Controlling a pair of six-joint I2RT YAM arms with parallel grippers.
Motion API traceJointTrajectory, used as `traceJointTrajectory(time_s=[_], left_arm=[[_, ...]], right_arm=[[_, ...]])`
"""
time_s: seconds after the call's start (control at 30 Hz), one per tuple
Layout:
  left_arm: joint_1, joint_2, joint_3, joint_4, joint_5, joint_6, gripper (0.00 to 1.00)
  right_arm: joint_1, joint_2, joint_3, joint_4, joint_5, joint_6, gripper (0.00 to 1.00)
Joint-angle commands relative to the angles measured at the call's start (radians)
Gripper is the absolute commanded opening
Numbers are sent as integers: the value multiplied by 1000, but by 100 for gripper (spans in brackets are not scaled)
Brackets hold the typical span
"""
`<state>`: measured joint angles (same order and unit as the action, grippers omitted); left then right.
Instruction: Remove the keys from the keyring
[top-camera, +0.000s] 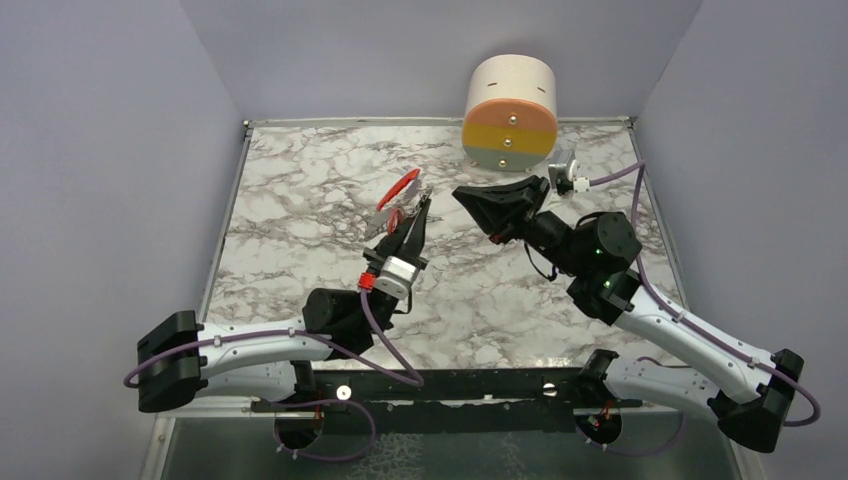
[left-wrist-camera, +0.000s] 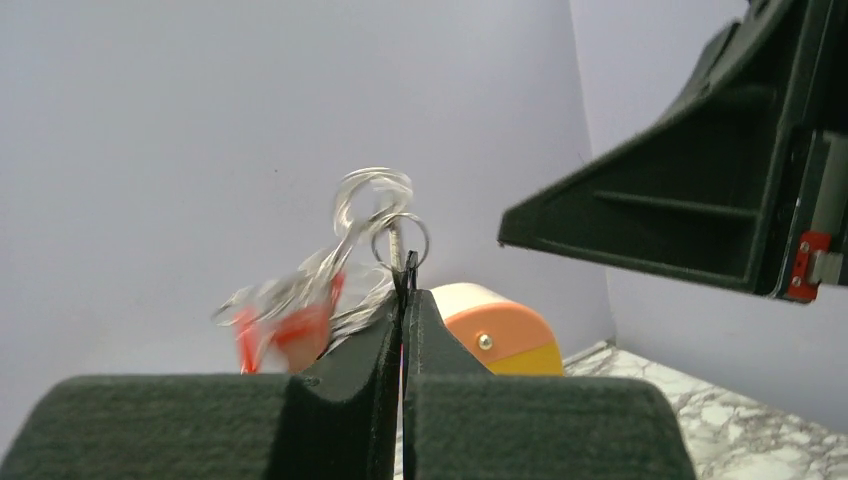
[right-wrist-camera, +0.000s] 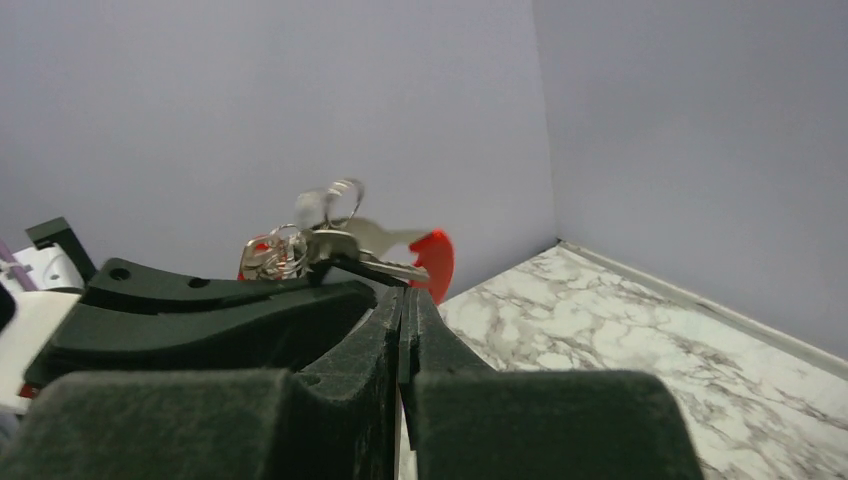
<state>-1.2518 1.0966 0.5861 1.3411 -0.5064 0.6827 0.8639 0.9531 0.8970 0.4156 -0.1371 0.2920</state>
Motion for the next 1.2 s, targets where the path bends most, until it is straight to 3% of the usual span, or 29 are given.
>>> traceJointTrajectory(time_s=[0.0,0.43,0.83,0.97,1.17], left_arm=[[8,-58,8,30,9,-59,0],[7,-118,7,-122,35,-115,0],[7,-267,168,-719,78,-271,0],[9,-296,308,-1023,58,-358,0],[9,-283,512,-1429,12,-478,0]], right_arm=[[-12,-1,30,-1,52,-45,2],[-10,32,39,-68,86,-124,2],[-11,-31,-82,-213,304,-245,2],[-11,-67,-162,-183,243,-238,11],[-11,-124,-271,-87,143,-231,37]])
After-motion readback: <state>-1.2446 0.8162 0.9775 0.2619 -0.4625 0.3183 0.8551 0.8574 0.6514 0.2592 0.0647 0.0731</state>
